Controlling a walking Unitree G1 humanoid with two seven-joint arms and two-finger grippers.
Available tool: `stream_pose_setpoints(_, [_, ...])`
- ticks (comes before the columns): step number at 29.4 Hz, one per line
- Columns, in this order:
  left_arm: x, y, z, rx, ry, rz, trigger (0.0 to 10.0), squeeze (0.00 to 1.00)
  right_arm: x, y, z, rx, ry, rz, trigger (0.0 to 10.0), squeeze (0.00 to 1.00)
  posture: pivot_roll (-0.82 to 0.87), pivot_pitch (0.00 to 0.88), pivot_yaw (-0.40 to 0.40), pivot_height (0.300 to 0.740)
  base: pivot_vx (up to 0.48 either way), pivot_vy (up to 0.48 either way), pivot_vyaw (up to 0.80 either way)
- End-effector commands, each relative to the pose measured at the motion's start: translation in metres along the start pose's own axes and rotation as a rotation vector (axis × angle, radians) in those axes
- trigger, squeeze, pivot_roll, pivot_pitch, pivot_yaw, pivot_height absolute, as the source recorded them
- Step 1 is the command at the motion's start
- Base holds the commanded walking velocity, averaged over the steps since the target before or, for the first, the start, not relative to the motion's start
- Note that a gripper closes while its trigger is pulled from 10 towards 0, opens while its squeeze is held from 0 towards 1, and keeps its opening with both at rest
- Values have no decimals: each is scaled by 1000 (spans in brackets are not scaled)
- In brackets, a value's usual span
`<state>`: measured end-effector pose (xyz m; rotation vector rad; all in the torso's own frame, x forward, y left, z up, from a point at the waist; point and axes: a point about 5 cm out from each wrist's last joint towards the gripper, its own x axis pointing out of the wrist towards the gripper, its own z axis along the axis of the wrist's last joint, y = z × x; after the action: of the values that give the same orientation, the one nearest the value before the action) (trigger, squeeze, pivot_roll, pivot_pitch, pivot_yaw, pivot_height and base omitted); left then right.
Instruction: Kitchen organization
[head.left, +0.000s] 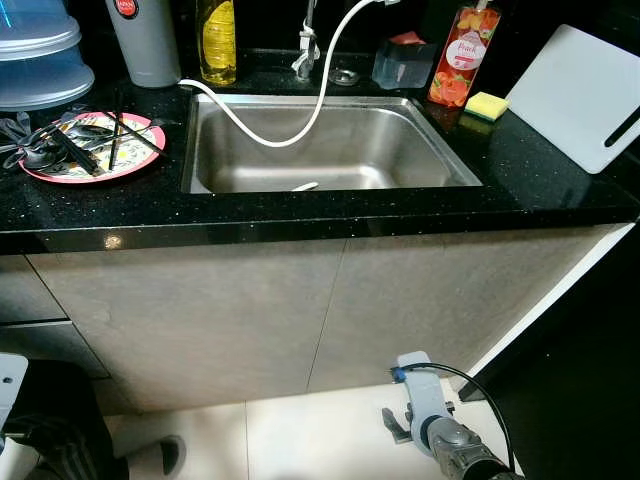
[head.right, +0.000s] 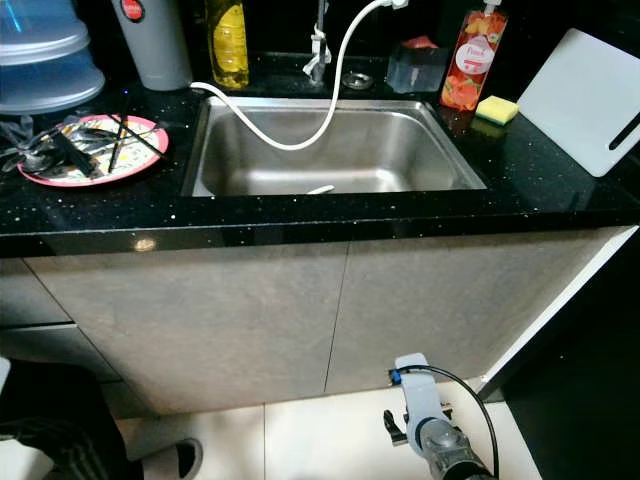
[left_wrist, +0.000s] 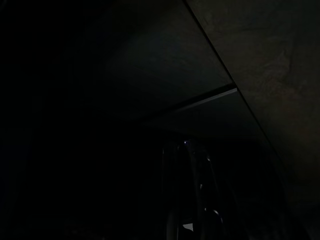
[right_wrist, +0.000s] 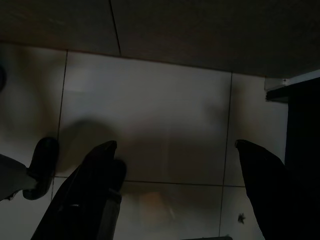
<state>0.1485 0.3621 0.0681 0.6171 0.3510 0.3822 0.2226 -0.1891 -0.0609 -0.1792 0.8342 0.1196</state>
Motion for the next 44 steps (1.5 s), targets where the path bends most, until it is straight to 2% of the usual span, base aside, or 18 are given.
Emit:
stream_pose_setpoints(1, [0,5,-3,8,16,4,10000,0,0,0,-2,3,13,5,10000,0,289,0,-54,740,0,0,0])
stream_pose_setpoints(12, [4,10,-7,-1,69,60,10000,0,0,1,-3,7,15,3,10000,0,286,0,-48,740,0,0,0])
stream_pose_setpoints(41, [8,5,-2,18,47,24,10000,0,0,1,-3,4,18,6,10000,0,288,0,-53,740,0,0,0])
stream_pose_setpoints(44, [8,10,-4,-8,64,69,10000,0,0,2,-4,3,19,6,10000,0,292,0,-54,740,0,0,0])
